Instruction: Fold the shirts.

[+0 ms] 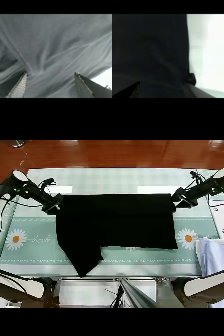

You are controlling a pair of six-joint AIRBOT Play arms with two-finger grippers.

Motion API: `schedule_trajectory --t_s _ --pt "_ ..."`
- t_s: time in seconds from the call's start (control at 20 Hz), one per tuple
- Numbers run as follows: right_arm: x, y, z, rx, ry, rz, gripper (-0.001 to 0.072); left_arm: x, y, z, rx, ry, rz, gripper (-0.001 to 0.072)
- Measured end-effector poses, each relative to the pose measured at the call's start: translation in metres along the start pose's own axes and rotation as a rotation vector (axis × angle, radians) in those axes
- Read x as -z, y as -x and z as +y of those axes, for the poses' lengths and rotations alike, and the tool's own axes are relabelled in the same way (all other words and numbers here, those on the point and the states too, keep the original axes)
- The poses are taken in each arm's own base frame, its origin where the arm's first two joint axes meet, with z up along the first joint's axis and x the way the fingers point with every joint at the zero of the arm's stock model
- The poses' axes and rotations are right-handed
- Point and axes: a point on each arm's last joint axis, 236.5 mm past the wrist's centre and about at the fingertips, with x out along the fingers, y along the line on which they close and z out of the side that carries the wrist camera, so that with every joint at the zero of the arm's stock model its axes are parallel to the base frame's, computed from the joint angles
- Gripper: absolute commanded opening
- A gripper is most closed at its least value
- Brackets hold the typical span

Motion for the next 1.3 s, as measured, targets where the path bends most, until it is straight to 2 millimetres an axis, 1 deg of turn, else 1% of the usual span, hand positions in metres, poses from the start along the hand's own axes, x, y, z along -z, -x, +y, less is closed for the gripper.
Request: schedule_trajectory --t_s 0.05,0.15,0.2,0.3,0.35,0.45,0.5,0.55,0.65,0.75,0.8,0.9,1.0,1.1,1.2,1.25,1.3 --pt "0.002 0.006 -0.001 0.004 -0.003 -0.001 0.0625 0.006 0.004 0.008 -0.038 0.015 0.020 0.0703" --pt "0.006 0.025 -0.005 0.030 -0.007 -0.028 0.0625 0.020 0.014 0.021 -0.109 0.035 0.037 0.0703" --pt "0.012 0.035 -0.008 0.054 -0.010 -0.041 0.0625 0.029 0.019 0.027 -0.141 0.048 0.045 0.0703" --pt "0.032 0.047 -0.011 0.088 -0.011 -0.059 0.0625 0.049 0.023 0.044 -0.203 0.074 0.034 0.0703" --pt "0.045 0.049 -0.010 0.093 -0.017 -0.074 0.0625 0.063 0.022 0.053 -0.227 0.094 0.033 0.0703" --pt "0.072 0.043 -0.006 0.076 -0.027 -0.107 0.0625 0.089 0.017 0.071 -0.248 0.141 0.003 0.0703" --pt "0.087 0.038 -0.001 0.053 -0.025 -0.127 0.0625 0.099 0.013 0.072 -0.225 0.159 -0.029 0.0702" --pt "0.101 0.033 0.005 0.026 -0.025 -0.146 0.0624 0.107 0.008 0.072 -0.192 0.175 -0.079 0.0703" --pt "0.126 0.022 0.014 -0.020 -0.028 -0.179 0.0625 0.119 -0.004 0.060 -0.092 0.196 -0.165 0.0701" --pt "0.144 0.013 0.019 -0.049 -0.034 -0.191 0.0624 0.132 -0.017 0.053 -0.029 0.214 -0.209 0.0701" --pt "0.149 0.009 0.020 -0.060 -0.038 -0.199 0.0625 0.137 -0.024 0.052 -0.009 0.225 -0.219 0.0701" --pt "0.157 0.004 0.022 -0.075 -0.047 -0.201 0.0625 0.147 -0.040 0.048 0.033 0.250 -0.223 0.0701" --pt "0.161 0.002 0.024 -0.087 -0.057 -0.206 0.0625 0.159 -0.055 0.038 0.076 0.258 -0.199 0.0701" --pt "0.161 0.002 0.025 -0.097 -0.068 -0.215 0.0626 0.168 -0.069 0.030 0.104 0.246 -0.176 0.0701" --pt "0.158 0.007 0.018 -0.094 -0.103 -0.235 0.0628 0.175 -0.079 0.019 0.132 0.222 -0.155 0.0700" --pt "0.156 0.011 0.007 -0.077 -0.130 -0.249 0.0628 0.177 -0.083 0.015 0.139 0.212 -0.150 0.0669" --pt "0.158 0.014 -0.009 -0.041 -0.168 -0.249 0.0628 0.178 -0.086 0.012 0.142 0.201 -0.146 0.0333"
